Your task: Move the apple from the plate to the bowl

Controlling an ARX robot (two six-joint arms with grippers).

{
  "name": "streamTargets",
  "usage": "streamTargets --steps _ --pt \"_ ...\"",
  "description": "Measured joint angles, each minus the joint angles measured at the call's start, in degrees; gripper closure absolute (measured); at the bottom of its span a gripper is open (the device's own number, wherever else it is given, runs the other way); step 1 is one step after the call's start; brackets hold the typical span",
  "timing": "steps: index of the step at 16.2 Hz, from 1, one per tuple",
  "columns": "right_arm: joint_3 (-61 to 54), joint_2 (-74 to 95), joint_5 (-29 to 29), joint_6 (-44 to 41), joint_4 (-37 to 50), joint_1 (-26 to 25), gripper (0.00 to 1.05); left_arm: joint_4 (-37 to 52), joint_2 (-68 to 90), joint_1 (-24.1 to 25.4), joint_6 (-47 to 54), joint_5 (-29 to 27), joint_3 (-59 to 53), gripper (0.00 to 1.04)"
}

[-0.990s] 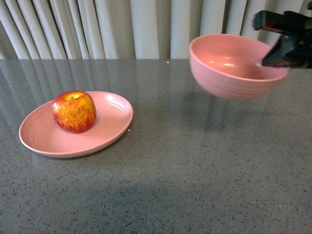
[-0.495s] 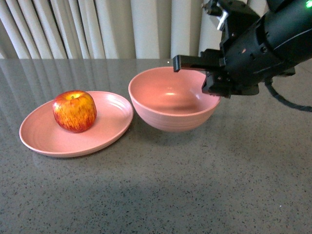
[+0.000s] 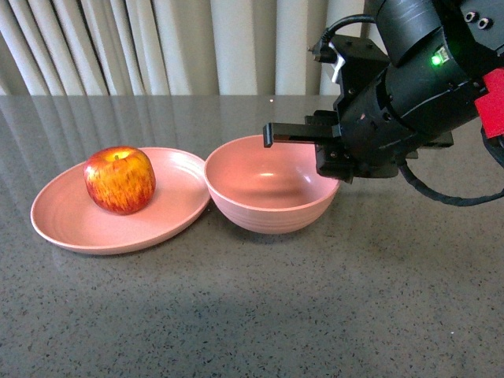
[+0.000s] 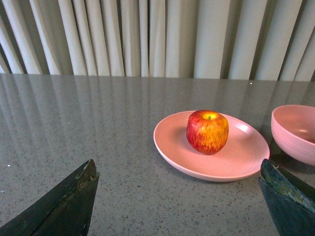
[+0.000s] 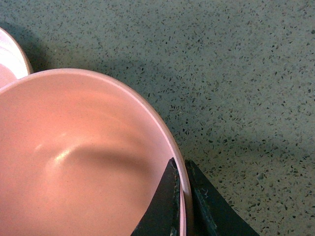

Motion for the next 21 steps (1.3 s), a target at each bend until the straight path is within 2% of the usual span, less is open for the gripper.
streamTargets --steps 8,11,12,14,19,20,21 --pt "0.7 2.0 0.9 1.2 -0.8 0.3 1.02 0.0 0.0 0.0 0.0 0.0 0.0 0.07" --pt "0.7 2.1 0.6 1.3 -1.0 0.3 0.92 0.0 0.0 0.0 0.0 0.0 0.0 0.07" --pt "0.7 2.1 0.6 1.3 -0.9 0.3 0.86 0.0 0.0 0.0 0.0 0.0 0.0 0.07" --pt "0.7 2.1 0.4 1.5 -0.8 0.3 0.66 0.0 0.0 0.0 0.0 0.0 0.0 0.07" --pt "-2.3 -7.9 0.2 1.5 3.7 -0.2 0.1 0.0 0.0 0.0 0.0 0.0 0.0 0.07" --pt "-4.2 -12.2 -0.3 1.6 5.7 -1.0 0.05 0.0 0.0 0.0 0.0 0.0 0.0 0.07" --pt "-7.6 -17.1 0.7 0.8 10.5 -2.0 0.08 0.0 0.0 0.0 0.0 0.0 0.0 0.07"
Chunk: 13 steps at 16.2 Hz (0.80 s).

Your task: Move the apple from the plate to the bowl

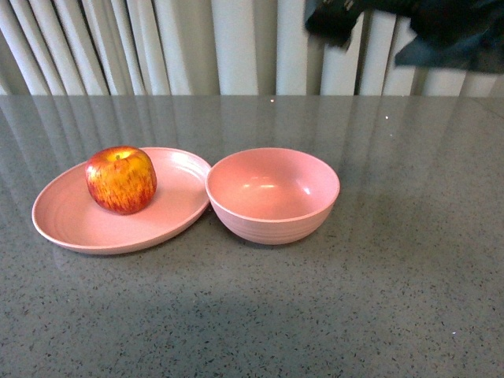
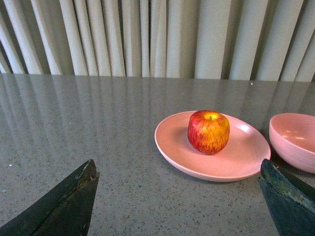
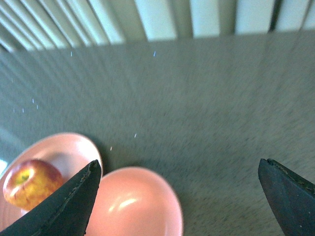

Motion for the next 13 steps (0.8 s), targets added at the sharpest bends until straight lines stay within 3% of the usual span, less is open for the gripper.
streamTargets --steps 4,7,11,13 --pt "-24.2 -31.3 3.8 -6.8 18.8 -8.5 0.07 0.0 0.0 0.0 0.0 0.0 0.0 0.07" --pt "-39.7 -52.0 6.2 -8.0 11.6 -11.1 0.09 0.0 0.0 0.0 0.0 0.0 0.0 0.07" --pt "-55.4 -78.9 9.2 -14.7 -1.6 -10.5 0.62 0.0 0.0 0.0 0.0 0.0 0.0 0.07" --pt "-58.3 -85.5 8.1 -15.1 -3.8 -11.7 0.79 0.0 0.0 0.0 0.0 0.0 0.0 0.07"
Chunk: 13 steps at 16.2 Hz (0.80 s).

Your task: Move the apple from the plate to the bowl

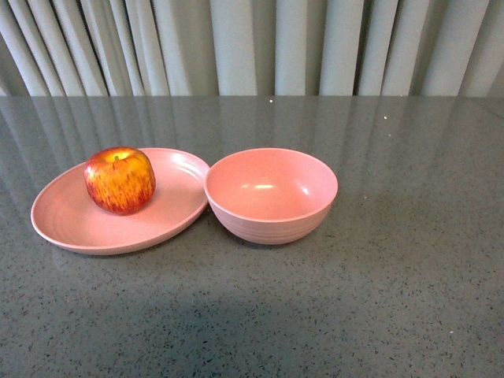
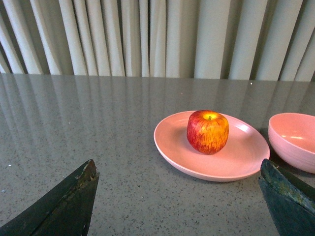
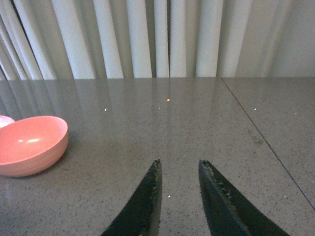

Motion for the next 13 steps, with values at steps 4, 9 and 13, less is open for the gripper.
streamTargets --steps 4,9,13 --pt "-1.5 -2.3 -9.0 -0.6 0.2 -11.0 1.03 0.0 0.0 0.0 0.0 0.0 0.0 0.07" --pt "-3.3 -3.8 -10.2 -0.6 0.6 -10.3 1.03 0.0 0.0 0.0 0.0 0.0 0.0 0.07" --pt "-5.6 -6.3 -10.2 -0.6 1.1 -10.3 1.03 0.0 0.0 0.0 0.1 0.0 0.0 0.07"
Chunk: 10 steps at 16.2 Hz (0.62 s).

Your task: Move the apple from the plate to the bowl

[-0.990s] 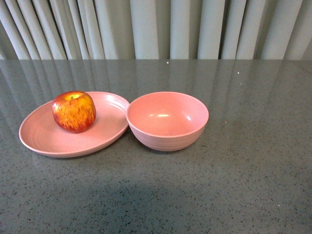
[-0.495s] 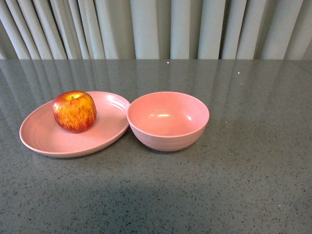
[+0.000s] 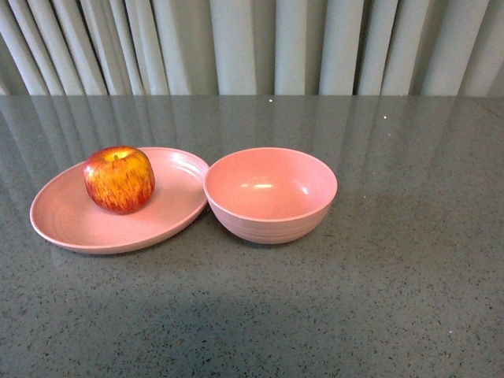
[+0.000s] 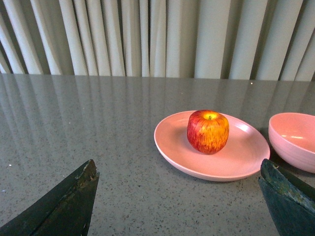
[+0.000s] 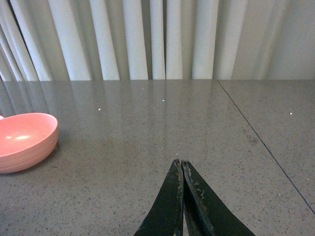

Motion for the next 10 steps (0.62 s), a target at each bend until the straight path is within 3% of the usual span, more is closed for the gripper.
streamTargets --steps 4,6,7,10 --pt "0.0 0.0 0.0 0.0 -0.3 0.0 1.03 0.0 0.0 0.0 0.1 0.0 0.0 0.07" --pt "0.0 0.0 0.0 0.0 -0.3 0.0 0.83 0.0 0.0 0.0 0.1 0.0 0.0 0.07" --pt "0.0 0.0 0.0 0.0 -0.3 0.0 0.67 0.0 0.0 0.0 0.1 0.0 0.0 0.07" --pt "0.0 0.0 0.0 0.0 -0.3 0.0 0.56 0.0 0.0 0.0 0.1 0.0 0.0 0.07"
